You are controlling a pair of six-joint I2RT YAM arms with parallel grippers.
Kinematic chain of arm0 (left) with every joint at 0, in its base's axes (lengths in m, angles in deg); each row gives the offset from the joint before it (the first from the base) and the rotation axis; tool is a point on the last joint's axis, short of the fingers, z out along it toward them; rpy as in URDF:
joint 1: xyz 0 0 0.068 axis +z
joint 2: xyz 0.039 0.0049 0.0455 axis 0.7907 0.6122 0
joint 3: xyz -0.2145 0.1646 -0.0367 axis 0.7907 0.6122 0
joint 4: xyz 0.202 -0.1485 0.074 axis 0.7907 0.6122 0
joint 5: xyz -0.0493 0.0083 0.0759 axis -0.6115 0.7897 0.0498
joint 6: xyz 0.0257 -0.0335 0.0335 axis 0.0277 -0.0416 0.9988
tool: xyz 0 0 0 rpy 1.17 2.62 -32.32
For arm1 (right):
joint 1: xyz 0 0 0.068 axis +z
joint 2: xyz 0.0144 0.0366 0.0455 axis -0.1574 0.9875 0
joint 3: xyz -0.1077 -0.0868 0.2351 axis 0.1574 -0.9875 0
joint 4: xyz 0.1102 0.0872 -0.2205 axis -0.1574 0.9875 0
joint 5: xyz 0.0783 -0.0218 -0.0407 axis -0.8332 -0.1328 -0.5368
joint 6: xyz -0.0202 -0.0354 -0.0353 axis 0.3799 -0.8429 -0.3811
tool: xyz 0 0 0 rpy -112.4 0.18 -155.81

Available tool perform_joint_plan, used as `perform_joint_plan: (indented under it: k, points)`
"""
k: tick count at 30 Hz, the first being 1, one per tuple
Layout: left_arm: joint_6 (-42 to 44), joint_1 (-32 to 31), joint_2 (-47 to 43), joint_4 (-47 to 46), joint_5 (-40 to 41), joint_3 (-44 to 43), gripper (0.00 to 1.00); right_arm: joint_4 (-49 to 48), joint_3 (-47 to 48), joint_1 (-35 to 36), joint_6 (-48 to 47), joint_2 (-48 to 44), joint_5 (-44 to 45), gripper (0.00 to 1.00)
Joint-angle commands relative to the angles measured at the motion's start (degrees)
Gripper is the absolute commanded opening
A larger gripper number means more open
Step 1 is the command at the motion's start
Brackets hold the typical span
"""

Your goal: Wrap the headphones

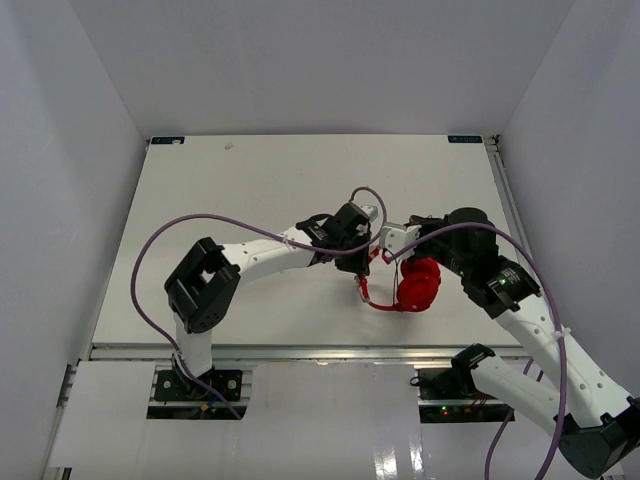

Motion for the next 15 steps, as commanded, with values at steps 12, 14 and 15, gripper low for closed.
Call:
perform_joint_plan:
  k: [12,14,15]
  points:
    - [2.27,-1.32,-16.85,-6.63,-2.55,9.36,0.00,3.39,2.08,-5.37,12.43,1.55,-12.51,0.08]
    - [2.63,-1.45,-17.05,-6.65,-2.70,9.20,0.00,4.06,3.12,-6.59,14.44,2.98,-14.62,0.08]
    - [2.75,-1.51,-17.12,-6.69,-2.80,9.04,0.00,4.40,3.61,-7.40,16.17,3.91,-15.69,0.08]
